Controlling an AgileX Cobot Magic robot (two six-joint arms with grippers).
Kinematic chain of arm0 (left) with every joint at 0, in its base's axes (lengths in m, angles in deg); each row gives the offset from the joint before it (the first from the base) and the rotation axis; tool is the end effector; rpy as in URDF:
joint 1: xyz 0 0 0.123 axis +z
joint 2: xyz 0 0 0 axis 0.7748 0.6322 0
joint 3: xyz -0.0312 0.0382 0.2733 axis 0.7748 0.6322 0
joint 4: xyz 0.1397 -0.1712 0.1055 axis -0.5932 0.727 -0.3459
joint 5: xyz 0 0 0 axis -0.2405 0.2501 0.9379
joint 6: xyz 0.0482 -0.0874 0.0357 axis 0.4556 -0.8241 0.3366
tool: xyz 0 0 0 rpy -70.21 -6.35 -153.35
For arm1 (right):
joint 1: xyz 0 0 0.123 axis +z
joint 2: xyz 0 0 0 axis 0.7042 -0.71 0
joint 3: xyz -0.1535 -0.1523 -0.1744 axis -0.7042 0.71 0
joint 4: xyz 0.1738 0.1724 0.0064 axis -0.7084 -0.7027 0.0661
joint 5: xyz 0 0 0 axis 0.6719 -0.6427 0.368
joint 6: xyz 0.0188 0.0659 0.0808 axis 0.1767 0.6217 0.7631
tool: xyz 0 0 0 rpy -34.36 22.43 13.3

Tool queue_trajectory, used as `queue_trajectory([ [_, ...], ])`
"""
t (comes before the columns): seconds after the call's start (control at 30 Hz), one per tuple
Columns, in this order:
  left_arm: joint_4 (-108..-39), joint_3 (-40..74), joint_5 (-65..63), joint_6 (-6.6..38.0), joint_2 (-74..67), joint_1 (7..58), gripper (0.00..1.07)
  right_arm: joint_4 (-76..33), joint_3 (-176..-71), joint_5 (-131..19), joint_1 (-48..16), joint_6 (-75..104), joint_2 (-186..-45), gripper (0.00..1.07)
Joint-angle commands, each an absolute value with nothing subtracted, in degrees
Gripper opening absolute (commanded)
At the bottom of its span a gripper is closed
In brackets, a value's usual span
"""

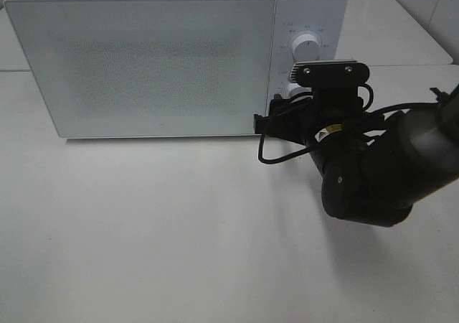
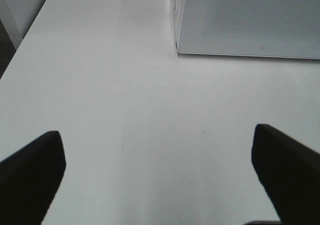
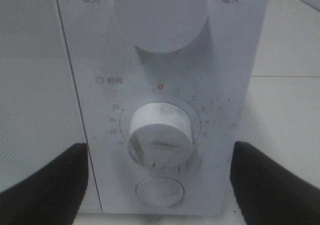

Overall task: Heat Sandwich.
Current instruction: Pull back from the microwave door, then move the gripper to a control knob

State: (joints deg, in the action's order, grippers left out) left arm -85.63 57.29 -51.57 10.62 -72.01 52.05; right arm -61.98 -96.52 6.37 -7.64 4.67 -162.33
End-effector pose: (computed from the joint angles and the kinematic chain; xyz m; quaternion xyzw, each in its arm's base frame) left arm 0.0068 -0.0044 0.2717 -0.0174 0.8490 -0.0239 0.5276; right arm 0.3115 0.1575 0.1186 -0.0120 0.7566 -0.0039 0.6537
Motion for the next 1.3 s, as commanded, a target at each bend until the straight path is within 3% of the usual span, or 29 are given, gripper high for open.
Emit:
queue_trajectory([
  [0.03,-85.11,57.4,-51.63,10.79,-72.99,52.16,0.96,-59.63,-98.7,5.51,-9.07,4.49,-163.48,0.75],
  [0.6,-85.11,57.4,-51.63,10.79,-72.99,52.16,0.96,-58.49,-101.28,4.43,-12.8,4.49,-165.66,0.75],
  [1.3,-85.11,57.4,-51.63,10.79,-72.99,52.16,0.96,-58.89,-99.16,4.31,-10.62,4.38,-163.19,0.75],
])
